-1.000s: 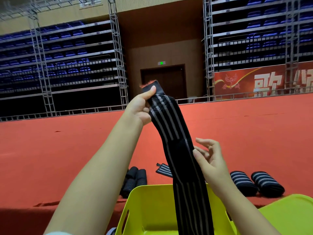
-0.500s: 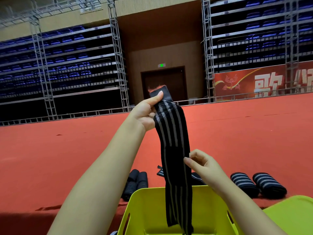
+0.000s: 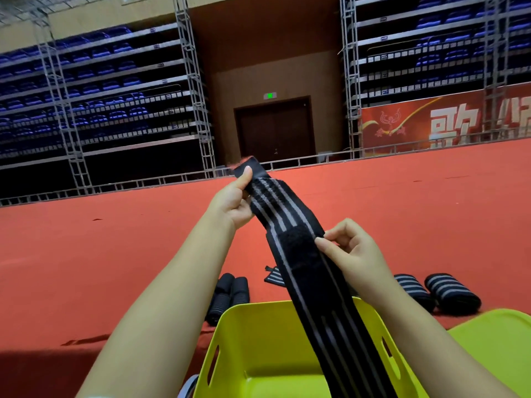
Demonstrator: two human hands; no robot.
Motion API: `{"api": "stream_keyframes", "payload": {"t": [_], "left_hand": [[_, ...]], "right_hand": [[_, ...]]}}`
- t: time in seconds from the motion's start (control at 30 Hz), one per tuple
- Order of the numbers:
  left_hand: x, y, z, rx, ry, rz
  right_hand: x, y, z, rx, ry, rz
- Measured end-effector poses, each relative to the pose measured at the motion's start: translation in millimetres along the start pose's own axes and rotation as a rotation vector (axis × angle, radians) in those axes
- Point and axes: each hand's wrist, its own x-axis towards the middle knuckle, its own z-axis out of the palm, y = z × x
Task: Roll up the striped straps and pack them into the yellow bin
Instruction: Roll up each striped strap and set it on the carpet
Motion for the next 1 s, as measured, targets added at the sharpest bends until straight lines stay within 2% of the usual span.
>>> {"api": "stream_keyframes", "payload": {"t": [0.17,0.27,0.37,0.43,0.53,0.6,0.73,0.83,0.93,1.0], "left_hand": [[5.8,-58.8,-30.2,0.160,-0.070,-0.195],[-5.2,-93.6,-53.7,0.288,-0.222,-0.279],[-24.9,-127.6,-78.3,0.387,-0.391,-0.283],[-40.9,-148.5,-87.8,0.527,-0.422,-0.223],[-53.0,-173.4,-91.2,0.726,-0.274,-0.123],[-56.6,-183.4,-91.9,0.718,-0.139,-0.067],[-63.1,-184.2,-90.7,0.750,0.006,0.093],[-66.0,-183.9,-92.6,0.794,-0.023,0.187],[-64.4,-189.9,-95.9,0.822,-0.093,0.130],[-61.0,-195.1,-98.2,0.816,-0.067,0.091]], "right_hand": [[21.3,-11.7,9.9,0.108,0.137,-0.040],[39.3,-13.5,15.1,0.040,0.175,-0.056],[56.3,-6.4,19.5,-0.030,0.258,-0.061],[65.3,-1.8,23.3,-0.042,0.330,-0.056],[75.3,7.0,27.3,-0.019,0.411,0.007],[80.5,13.2,27.0,-0.029,0.464,0.035],[85.6,18.2,20.8,-0.035,0.544,0.055],[89.2,18.9,16.4,-0.018,0.584,0.080],[91.5,18.5,17.2,-0.010,0.596,0.091],[92.2,17.8,19.5,-0.014,0.592,0.084]]}}
